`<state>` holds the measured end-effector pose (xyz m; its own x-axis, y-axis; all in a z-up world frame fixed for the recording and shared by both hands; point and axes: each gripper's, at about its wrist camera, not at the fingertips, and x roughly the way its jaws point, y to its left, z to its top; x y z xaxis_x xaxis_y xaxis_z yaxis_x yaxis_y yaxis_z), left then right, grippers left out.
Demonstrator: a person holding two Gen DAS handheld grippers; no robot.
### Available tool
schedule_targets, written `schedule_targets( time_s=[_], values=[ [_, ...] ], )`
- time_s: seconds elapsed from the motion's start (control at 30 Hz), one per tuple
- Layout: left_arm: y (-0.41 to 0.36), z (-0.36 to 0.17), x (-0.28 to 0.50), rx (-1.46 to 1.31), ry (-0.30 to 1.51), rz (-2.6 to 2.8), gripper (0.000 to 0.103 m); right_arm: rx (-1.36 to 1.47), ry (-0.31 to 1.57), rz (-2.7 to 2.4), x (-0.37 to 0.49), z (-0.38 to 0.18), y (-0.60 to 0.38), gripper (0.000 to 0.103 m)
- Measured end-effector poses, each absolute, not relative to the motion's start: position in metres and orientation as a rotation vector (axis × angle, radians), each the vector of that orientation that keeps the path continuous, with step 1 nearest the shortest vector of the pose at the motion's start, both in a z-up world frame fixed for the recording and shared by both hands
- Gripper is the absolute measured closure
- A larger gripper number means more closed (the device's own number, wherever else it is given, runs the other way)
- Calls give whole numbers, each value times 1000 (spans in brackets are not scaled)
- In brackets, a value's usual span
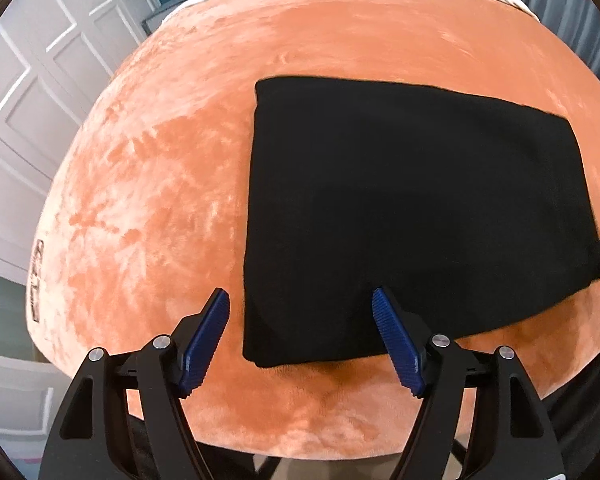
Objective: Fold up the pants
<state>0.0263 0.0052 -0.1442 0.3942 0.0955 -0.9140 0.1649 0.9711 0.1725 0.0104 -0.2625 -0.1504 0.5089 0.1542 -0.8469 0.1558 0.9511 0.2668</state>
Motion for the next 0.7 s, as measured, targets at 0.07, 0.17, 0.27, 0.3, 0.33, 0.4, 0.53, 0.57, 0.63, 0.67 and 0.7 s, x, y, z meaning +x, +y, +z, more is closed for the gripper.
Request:
schedule_targets(
  time_s=[0.07,0.17,0.27,0.3,0.33,0.4,0.53,0.57,0.63,0.67,0.7],
  values=[
    [3,-143,24,260,1160,-44,31,335,1004,34,7,-137,-259,96],
    [2,-145,26,256,1169,-37,31,190,1076,36,19,-159,-243,103],
    [3,-143,25,250,1168,-33,31,256,1076,48,13,-170,-249,102],
    [4,-141,23,255,1162,-25,31,287,1079,54,12,-166,-251,99],
    [4,-139,21,252,1161,-22,31,321,1074,57,11,-161,-254,99],
    [7,-140,22,236,1167,-19,31,395,1067,75,8,-155,-258,96],
    [7,-141,21,240,1171,-12,31,394,1027,73,2,-136,-257,96],
    [7,-142,20,241,1172,-13,31,381,1001,82,3,-131,-255,96],
    [8,-143,22,240,1175,-9,31,377,996,97,8,-127,-253,96],
    [8,-144,22,240,1176,-10,31,369,1013,96,13,-134,-253,96],
    [7,-144,22,242,1178,-11,31,351,1051,79,18,-148,-253,94]
  ],
)
